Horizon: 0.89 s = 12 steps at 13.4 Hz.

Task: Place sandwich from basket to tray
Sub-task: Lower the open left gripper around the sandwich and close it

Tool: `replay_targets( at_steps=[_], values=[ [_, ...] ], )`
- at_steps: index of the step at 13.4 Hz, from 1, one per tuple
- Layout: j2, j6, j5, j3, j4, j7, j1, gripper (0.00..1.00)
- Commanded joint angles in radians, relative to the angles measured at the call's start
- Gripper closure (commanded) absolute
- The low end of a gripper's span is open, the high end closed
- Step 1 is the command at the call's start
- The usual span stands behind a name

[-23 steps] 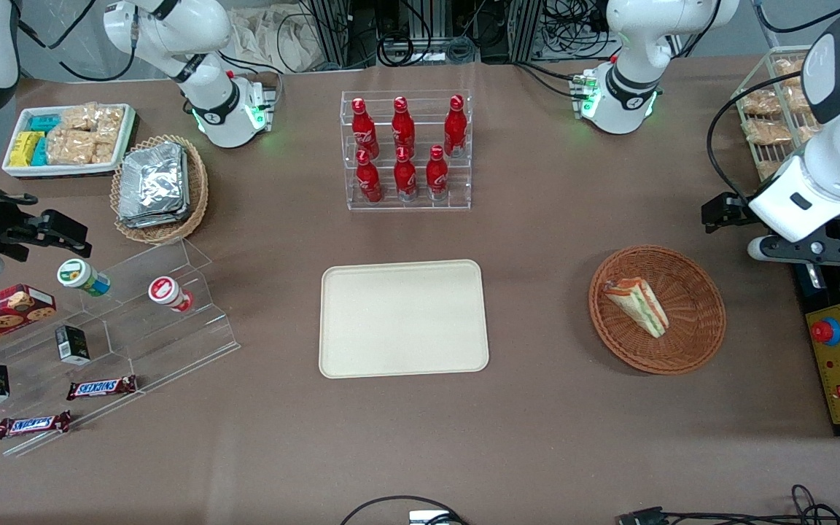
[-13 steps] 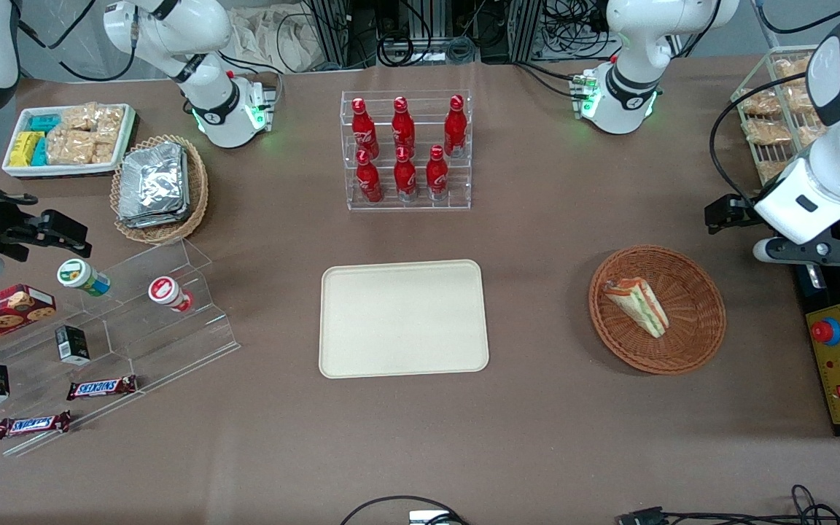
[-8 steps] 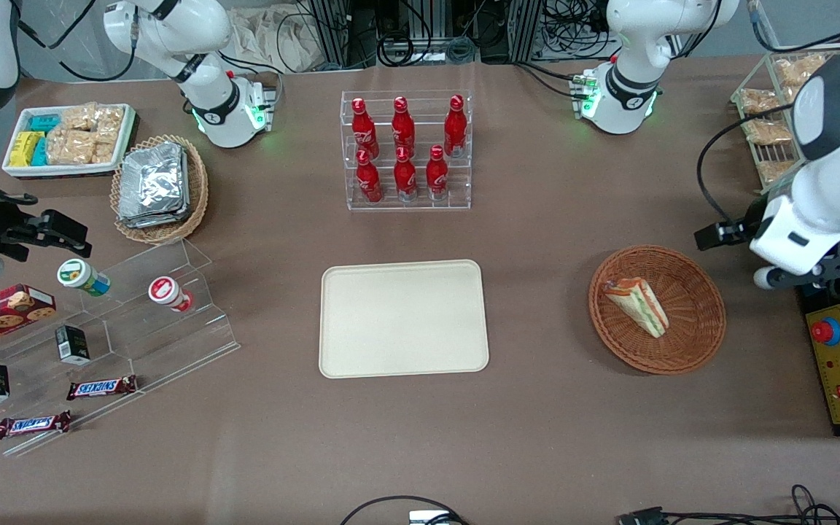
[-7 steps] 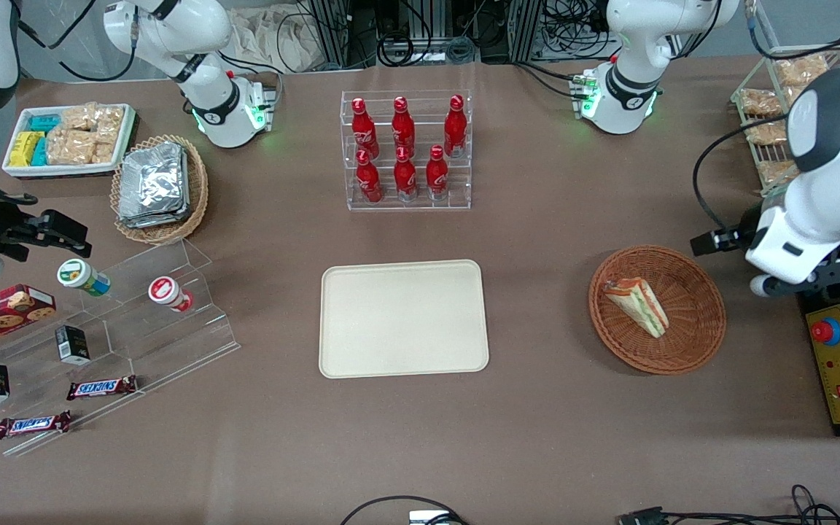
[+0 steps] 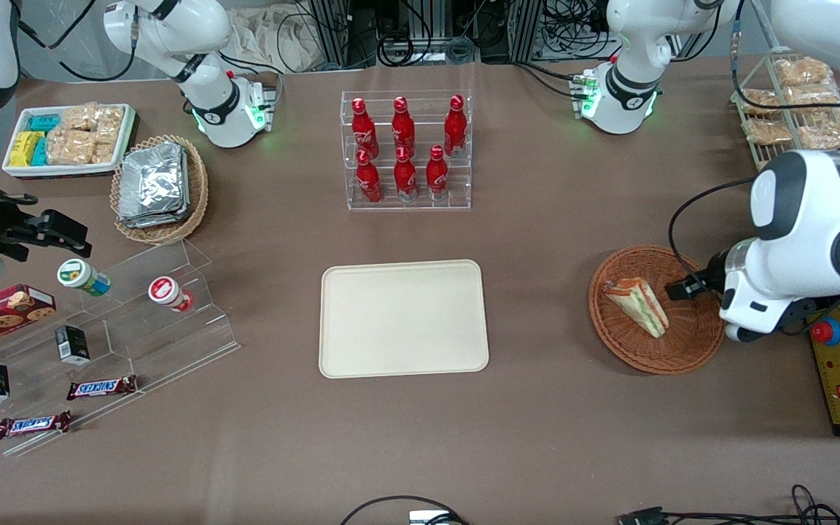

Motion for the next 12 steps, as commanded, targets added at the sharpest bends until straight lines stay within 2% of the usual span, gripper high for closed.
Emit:
replay_targets(
  at_steps=[1,3,8,12],
  values=[
    [0.061,0.050,-0.020,-0.002,0.002,-0.074,0.004,0.11],
    [0.100,0.085,-0.021,-0.002,-0.007,-0.112,0.004,0.10],
    [0.143,0.341,-0.033,-0.002,-0.162,-0.151,0.004,0.09],
    [0.179,0.381,-0.033,-0.004,-0.179,-0.198,-0.005,0.06]
  ],
)
